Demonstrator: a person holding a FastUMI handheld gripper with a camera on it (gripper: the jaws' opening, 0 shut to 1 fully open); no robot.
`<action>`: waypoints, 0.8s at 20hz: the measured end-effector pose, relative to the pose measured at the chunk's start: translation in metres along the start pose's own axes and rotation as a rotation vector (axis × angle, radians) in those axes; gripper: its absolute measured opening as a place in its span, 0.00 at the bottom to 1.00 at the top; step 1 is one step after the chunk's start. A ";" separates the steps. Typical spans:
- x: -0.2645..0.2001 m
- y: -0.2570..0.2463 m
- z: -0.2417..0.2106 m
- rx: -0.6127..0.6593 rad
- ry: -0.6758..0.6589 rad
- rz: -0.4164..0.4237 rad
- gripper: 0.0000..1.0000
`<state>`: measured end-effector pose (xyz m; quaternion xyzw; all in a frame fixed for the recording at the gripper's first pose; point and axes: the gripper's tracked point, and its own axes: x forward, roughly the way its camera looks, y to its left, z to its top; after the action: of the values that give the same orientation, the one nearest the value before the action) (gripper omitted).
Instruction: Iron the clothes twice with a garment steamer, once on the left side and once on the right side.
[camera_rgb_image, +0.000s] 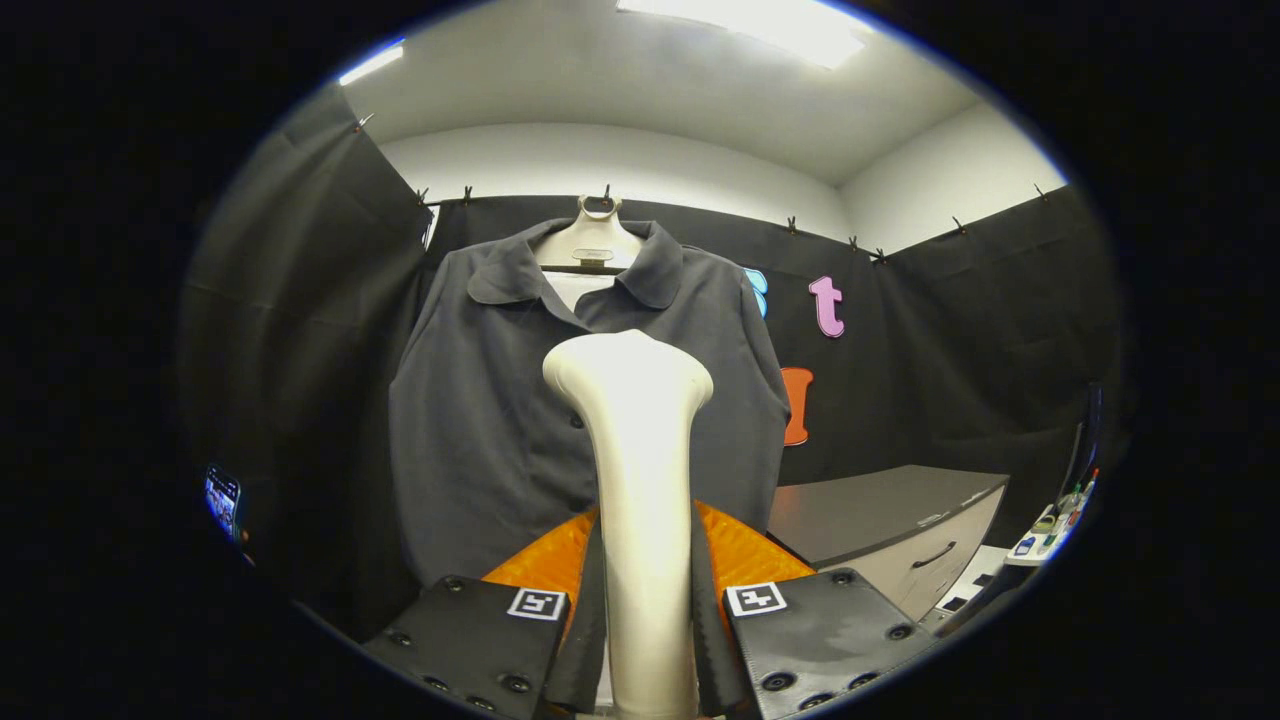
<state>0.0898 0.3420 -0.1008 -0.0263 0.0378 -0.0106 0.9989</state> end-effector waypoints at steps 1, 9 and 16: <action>0.001 0.000 -0.001 0.000 0.002 0.000 0.45; 0.002 0.000 0.000 0.000 0.000 -0.004 0.45; 0.000 -0.002 -0.002 0.002 0.001 -0.012 0.45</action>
<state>0.0892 0.3402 -0.1029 -0.0255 0.0379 -0.0167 0.9988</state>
